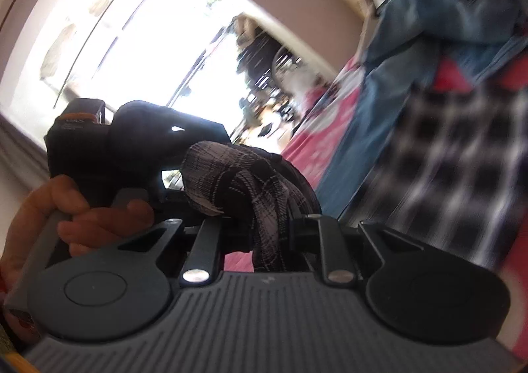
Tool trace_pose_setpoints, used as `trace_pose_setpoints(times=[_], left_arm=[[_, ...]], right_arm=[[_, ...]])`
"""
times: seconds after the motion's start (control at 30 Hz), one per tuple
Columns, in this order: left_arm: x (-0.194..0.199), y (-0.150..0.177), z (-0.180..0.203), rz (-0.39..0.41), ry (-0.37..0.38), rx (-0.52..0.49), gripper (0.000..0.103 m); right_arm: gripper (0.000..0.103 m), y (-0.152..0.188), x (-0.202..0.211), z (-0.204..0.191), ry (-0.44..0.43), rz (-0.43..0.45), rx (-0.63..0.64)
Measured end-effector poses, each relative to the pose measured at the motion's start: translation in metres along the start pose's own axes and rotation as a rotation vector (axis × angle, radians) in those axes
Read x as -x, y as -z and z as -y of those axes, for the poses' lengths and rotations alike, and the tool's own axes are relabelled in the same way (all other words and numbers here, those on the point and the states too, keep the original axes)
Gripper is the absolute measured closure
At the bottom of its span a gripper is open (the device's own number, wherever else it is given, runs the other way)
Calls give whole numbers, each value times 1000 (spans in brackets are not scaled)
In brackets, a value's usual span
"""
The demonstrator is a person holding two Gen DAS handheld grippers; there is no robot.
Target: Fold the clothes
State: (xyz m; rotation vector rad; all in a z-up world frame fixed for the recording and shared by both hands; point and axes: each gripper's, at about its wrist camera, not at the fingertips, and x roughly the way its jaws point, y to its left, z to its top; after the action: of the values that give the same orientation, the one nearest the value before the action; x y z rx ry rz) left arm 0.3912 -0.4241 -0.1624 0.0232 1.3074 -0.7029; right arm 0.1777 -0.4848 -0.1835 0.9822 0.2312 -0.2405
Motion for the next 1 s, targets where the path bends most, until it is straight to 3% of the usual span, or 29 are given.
trace_pose_setpoints(times=[0.23, 0.47, 0.57, 0.6, 0.63, 0.77, 0.83, 1.0], left_arm=[[-70, -18, 63, -88, -19, -103, 85], [-121, -23, 87, -153, -22, -148, 84], [-140, -22, 98, -168, 58, -241, 68], [-143, -22, 98, -165, 89, -263, 57], [-145, -22, 98, -160, 121, -281, 54], [-121, -23, 69, -120, 235, -247, 54], [-92, -23, 47, -89, 274, -255, 52], [19, -10, -30, 49, 196, -320, 51]], right_arm=[[86, -29, -7, 60, 64, 92, -90], [86, -39, -19, 108, 128, 127, -155], [86, -39, -19, 128, 151, 157, -186], [86, -38, -20, 137, 169, 170, -201], [86, -38, -21, 147, 190, 182, -216], [87, -28, -29, 204, 229, 192, -413], [87, -27, -27, 220, 166, 207, -492], [76, -30, -24, 216, 143, 230, -520]])
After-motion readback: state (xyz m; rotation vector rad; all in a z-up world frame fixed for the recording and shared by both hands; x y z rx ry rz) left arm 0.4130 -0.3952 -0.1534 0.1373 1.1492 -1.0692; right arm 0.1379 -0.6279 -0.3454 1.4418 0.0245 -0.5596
